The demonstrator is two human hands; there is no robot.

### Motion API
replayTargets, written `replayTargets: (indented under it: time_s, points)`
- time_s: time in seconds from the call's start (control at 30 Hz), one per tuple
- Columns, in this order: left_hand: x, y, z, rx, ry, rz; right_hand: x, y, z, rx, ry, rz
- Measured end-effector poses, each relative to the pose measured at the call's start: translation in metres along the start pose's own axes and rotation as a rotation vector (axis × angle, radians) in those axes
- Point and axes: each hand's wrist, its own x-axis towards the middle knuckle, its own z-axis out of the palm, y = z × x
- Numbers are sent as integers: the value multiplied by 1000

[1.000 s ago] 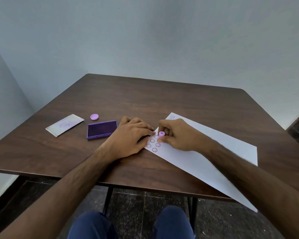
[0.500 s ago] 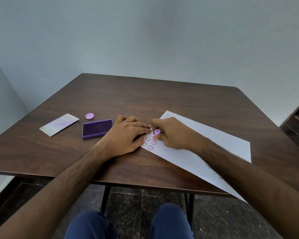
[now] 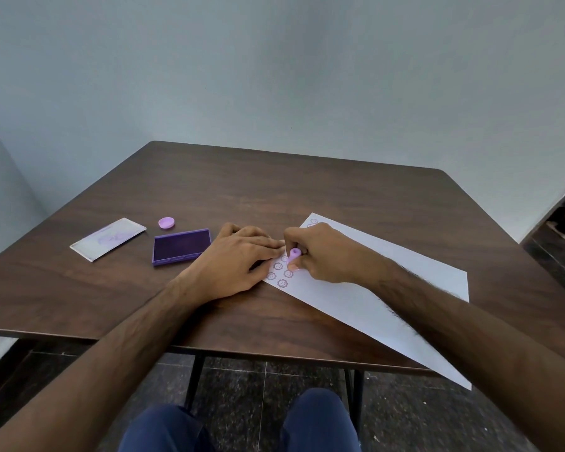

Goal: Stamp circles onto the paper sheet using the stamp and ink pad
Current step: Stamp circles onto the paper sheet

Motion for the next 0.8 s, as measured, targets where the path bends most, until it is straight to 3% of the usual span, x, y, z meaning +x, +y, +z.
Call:
replayTargets:
  time_s: [0.8]
  points:
    - [0, 0, -1, -23, -17, 3, 5, 0, -1, 16, -4, 12]
